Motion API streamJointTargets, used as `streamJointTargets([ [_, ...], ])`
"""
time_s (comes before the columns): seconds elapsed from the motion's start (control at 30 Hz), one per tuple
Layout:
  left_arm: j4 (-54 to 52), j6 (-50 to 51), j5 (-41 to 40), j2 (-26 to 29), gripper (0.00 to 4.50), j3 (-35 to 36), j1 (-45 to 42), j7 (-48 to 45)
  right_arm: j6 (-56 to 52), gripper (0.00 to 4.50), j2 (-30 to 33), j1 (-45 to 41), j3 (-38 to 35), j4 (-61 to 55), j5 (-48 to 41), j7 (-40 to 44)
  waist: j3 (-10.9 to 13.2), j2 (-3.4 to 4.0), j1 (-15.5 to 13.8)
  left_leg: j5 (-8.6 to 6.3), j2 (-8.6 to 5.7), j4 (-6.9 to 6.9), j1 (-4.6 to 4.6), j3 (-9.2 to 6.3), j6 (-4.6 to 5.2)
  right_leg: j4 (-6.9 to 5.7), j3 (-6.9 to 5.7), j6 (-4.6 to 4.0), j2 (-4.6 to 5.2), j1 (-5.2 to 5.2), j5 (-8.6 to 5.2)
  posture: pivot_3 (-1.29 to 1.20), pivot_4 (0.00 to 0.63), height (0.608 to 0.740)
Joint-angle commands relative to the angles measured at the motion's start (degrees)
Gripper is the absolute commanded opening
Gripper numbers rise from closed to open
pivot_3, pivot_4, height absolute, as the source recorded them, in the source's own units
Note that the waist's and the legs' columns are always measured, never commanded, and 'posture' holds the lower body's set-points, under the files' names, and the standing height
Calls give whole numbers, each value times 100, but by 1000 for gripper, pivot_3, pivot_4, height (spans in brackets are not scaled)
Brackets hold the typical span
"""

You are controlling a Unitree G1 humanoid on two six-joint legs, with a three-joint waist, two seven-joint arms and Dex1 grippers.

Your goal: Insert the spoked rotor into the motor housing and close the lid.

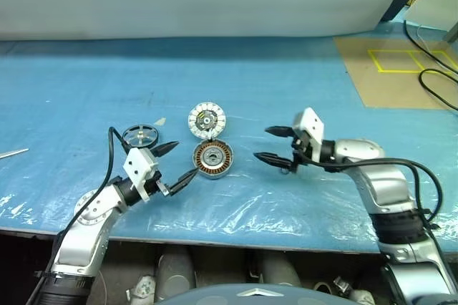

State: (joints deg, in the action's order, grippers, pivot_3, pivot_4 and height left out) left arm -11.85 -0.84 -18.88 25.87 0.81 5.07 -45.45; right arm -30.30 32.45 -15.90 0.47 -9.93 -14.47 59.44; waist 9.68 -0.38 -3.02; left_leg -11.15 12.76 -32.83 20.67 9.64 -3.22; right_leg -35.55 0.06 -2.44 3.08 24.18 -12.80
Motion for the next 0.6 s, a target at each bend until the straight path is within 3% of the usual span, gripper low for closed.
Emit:
streamJointTargets([
  [0.03,-78,-75,-31,-14,4500,25,-52,13,100,4315,199,259,-241,-365,-272,-12,0,0,29,-5,0,0,-1,0,9,0,1,0,0,0,0,0,150,740],
  [0.43,169,-240,-20,-70,4500,-81,-35,-147,244,4315,875,873,-215,-305,-299,-12,-1,4,0,-7,-3,7,4,0,14,16,0,4,0,-1,-1,0,150,740],
  [0.6,261,-269,1,-73,4500,-106,-113,-200,379,4315,783,963,-79,-82,-165,-263,-1,4,25,-7,-2,7,1,0,14,14,0,4,0,-1,-1,0,150,740],
])
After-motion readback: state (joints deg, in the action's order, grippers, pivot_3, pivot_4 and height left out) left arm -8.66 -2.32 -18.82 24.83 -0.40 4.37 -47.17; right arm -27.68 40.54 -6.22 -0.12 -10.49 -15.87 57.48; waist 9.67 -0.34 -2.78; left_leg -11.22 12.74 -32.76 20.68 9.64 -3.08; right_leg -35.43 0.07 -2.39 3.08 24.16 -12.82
